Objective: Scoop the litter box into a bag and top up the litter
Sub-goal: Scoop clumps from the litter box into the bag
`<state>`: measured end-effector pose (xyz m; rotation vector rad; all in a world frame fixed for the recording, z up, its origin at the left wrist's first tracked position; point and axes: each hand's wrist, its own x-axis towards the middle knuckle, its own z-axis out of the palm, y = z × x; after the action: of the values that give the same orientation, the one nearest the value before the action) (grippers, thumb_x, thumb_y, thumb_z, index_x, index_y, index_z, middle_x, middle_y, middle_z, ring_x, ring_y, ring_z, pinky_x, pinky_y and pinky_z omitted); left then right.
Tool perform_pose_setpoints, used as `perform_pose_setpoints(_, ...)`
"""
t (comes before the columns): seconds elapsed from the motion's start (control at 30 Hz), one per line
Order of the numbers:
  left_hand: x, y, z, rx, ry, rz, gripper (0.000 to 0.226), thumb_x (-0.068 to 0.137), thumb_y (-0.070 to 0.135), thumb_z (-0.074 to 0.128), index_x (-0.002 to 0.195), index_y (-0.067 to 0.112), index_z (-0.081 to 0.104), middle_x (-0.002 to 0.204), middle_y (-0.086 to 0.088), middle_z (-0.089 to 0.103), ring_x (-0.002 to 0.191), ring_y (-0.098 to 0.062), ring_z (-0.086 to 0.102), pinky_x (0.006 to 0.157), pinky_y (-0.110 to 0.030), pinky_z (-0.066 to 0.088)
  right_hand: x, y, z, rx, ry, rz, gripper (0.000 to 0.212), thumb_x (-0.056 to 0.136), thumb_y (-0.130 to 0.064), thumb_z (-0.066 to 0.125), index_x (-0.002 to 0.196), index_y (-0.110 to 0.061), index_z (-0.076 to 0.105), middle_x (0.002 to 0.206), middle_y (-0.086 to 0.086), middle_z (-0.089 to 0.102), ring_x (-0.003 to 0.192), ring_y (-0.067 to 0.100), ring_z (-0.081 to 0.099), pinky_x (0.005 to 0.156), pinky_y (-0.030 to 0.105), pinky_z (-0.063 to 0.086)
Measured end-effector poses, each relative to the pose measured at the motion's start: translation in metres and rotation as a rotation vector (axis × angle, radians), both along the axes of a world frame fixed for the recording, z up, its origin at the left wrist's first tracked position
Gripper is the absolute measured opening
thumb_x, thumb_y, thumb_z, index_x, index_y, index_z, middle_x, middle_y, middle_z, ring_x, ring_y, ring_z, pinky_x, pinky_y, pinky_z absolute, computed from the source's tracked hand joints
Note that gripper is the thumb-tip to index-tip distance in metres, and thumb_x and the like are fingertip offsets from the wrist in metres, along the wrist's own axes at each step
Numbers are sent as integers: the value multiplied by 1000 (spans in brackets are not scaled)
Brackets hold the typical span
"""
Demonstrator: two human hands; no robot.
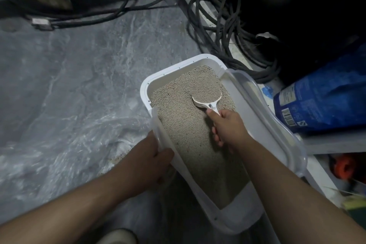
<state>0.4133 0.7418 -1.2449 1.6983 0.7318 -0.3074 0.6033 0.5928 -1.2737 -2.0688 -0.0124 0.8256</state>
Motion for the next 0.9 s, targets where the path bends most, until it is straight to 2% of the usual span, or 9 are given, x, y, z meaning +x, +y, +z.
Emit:
perform_pose_setpoints(0.1, 2, 4, 4, 26, 8, -45, 7, 96, 16, 56, 101, 16, 51, 69, -1, 64, 57, -9, 66, 64, -44, 61, -14, -16, -2, -7, -40, 3, 36, 101, -33, 58, 87, 0, 56, 47, 5, 52, 32, 16, 43, 34, 22, 35)
perform_pose_setpoints(0.23, 2, 13, 12, 36, 43, -78, 38, 78, 41, 52, 107, 16, 55, 81, -4, 69, 76, -21, 70, 79, -53, 60, -31, -33, -4, -25, -57, -29, 35, 99, -34, 60, 76, -9, 52, 50, 9, 52, 33, 18, 44, 35, 23, 36)
perform_pose_setpoints(0.3, -1, 16, 11, 30, 46, -94, 44, 74, 43, 51, 109, 16, 56, 86, -7, 70, 79, -24, 70, 81, -56, 59, -37, -36, -5, -16, -50, -55, 36, 99, -35, 60, 73, -12, 52, 50, 9, 52, 34, 18, 44, 36, 23, 35)
perform_pose_setpoints(0.37, -1, 15, 10, 14, 39, -108, 33, 84, 36, 56, 110, 16, 57, 87, -5, 70, 78, -21, 71, 80, -55, 60, -43, -36, -5, -3, -30, -88, 35, 99, -35, 61, 74, -11, 53, 50, 9, 52, 34, 18, 43, 36, 22, 34)
perform_pose_setpoints(0.43, -2, 16, 7, 11, 12, -120, 16, 95, 18, 57, 111, 17, 58, 85, 1, 70, 73, -13, 70, 79, -52, 61, -49, -36, -5, 10, -14, -115, 33, 99, -34, 60, 77, -10, 54, 50, 9, 52, 33, 17, 42, 35, 21, 32)
perform_pose_setpoints(0.53, -2, 16, 4, -30, -11, -130, 18, 98, 7, 53, 110, 19, 58, 71, 10, 70, 63, -4, 68, 75, -47, 63, -57, -38, -3, 5, -42, -109, 33, 100, -34, 59, 79, -8, 56, 51, 9, 53, 34, 18, 44, 35, 21, 33)
perform_pose_setpoints(0.67, -3, 18, 6, -86, -13, -115, 23, 98, 2, 52, 114, 16, 59, 76, 2, 73, 63, -11, 71, 70, -51, 64, -69, -40, 5, 11, -74, -105, 36, 99, -35, 59, 83, -3, 56, 52, 8, 54, 36, 19, 46, 37, 22, 35)
perform_pose_setpoints(0.8, -6, 19, 7, -123, -35, -133, 26, 97, 5, 52, 111, 26, 59, 72, 16, 71, 65, -5, 68, 73, -51, 64, -82, -44, 13, 13, -83, -106, 34, 100, -33, 59, 86, -3, 59, 51, 6, 53, 36, 18, 45, 36, 21, 34)
perform_pose_setpoints(0.9, -10, 21, 12, -162, -37, -131, 23, 93, 15, 55, 111, 29, 60, 76, 13, 72, 70, -12, 69, 76, -56, 63, -95, -46, 16, 30, -51, -122, 30, 100, -34, 58, 82, -9, 58, 52, 6, 53, 36, 17, 44, 36, 22, 33)
